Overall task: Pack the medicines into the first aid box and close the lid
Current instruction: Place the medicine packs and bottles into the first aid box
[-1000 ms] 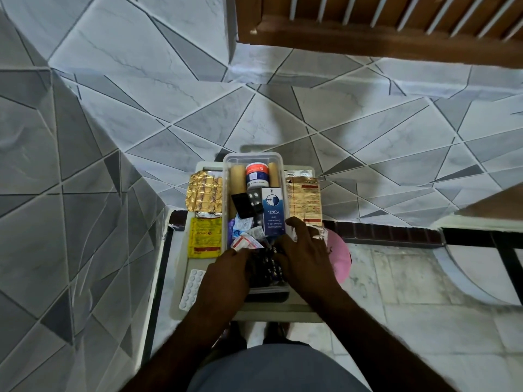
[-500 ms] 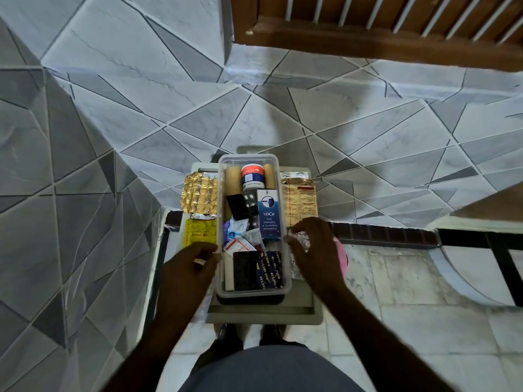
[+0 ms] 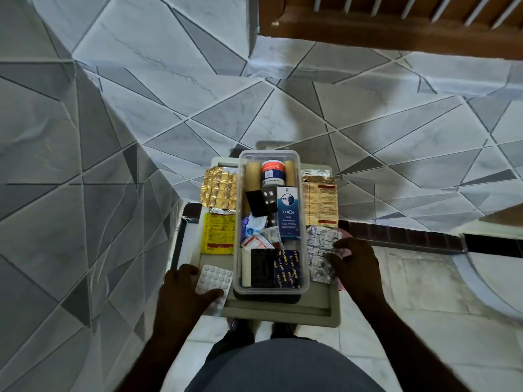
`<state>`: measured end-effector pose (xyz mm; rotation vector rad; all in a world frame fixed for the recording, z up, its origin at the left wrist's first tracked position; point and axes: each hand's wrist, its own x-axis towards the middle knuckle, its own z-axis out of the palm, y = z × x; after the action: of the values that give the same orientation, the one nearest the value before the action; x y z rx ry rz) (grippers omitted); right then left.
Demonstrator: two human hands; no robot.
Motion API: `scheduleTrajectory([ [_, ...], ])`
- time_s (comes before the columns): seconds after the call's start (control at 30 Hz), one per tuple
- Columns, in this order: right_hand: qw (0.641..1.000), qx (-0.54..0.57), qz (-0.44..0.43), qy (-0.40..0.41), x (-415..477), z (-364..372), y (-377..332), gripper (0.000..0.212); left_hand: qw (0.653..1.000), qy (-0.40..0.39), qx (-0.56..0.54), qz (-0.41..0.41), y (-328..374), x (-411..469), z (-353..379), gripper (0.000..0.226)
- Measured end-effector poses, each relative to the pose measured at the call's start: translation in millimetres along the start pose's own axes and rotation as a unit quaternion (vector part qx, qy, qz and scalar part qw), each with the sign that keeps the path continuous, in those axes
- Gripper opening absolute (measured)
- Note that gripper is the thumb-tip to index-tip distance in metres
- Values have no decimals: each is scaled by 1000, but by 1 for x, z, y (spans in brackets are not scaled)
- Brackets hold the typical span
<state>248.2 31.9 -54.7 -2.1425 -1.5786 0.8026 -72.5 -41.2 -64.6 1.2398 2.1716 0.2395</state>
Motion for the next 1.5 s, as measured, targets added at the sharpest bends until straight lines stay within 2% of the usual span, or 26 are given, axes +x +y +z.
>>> scheduleTrajectory([
  [0.1, 1000, 1, 21, -20, -1, 6, -3, 39, 999, 30, 21, -3, 1, -4, 5, 78],
  [0.23, 999, -7, 23, -31, 4, 8, -3, 46, 1000, 14, -11, -11, 5, -3, 5, 71],
  [0.47, 999, 11, 25, -32, 4, 8, -4, 39, 999, 4, -39, -35, 10, -3, 3, 67],
  [0.6, 999, 30, 26, -28, 5, 4, -5, 32, 993, -14, -100, -58, 7, 1, -1, 69],
  [0.83, 996, 76, 41, -22, 7, -8, -1, 19, 966, -75, -229, -90, -13, 4, -13, 27],
  [0.93, 996, 85, 34, -7, 12, -21, 0, 17, 955, -60, -274, -91, -9, 2, -32, 18],
  [1.07, 991, 132, 14, 23, 27, -41, -5, 24, 945, -35, -322, -49, 10, -1, -61, 20],
  [1.2, 978, 205, -12, 41, 43, -53, -36, 26, 940, -131, -315, 8, 38, -2, -74, 29],
  [1.33, 964, 266, -8, 2, 63, -39, -75, 29, 943, -165, -286, 39, 68, 0, -55, 34],
  [1.5, 970, 227, -81, -25, 86, -5, -124, 26, 956, -125, -256, 66, 89, 6, -30, 51],
])
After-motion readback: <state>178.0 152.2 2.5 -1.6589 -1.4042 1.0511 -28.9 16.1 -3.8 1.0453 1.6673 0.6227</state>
